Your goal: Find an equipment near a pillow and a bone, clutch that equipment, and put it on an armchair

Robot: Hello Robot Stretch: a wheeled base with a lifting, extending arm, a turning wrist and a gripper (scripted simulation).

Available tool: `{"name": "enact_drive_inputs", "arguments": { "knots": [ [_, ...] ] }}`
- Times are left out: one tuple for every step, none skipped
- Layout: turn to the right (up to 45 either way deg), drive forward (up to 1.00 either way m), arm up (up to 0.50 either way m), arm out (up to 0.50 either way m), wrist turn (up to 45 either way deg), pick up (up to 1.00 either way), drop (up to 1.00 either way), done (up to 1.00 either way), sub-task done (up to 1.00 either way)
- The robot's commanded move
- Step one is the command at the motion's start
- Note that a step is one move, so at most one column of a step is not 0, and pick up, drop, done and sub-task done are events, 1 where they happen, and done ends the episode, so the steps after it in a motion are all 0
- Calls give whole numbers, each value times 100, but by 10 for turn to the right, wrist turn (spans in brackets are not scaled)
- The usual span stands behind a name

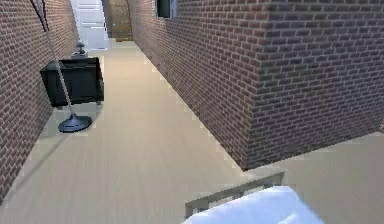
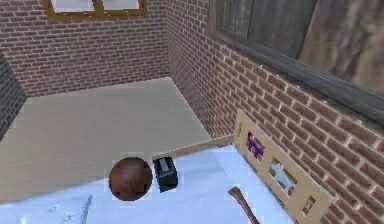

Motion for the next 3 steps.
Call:
{"name": "enact_drive_inputs", "arguments": {
  "knots": [
    [-180,0,0,0,0,0,0,0,0],
    [0,0,50,0,0,0,0,0,0],
    [0,0,8,0,0,0,0,0,0]
  ]
}}
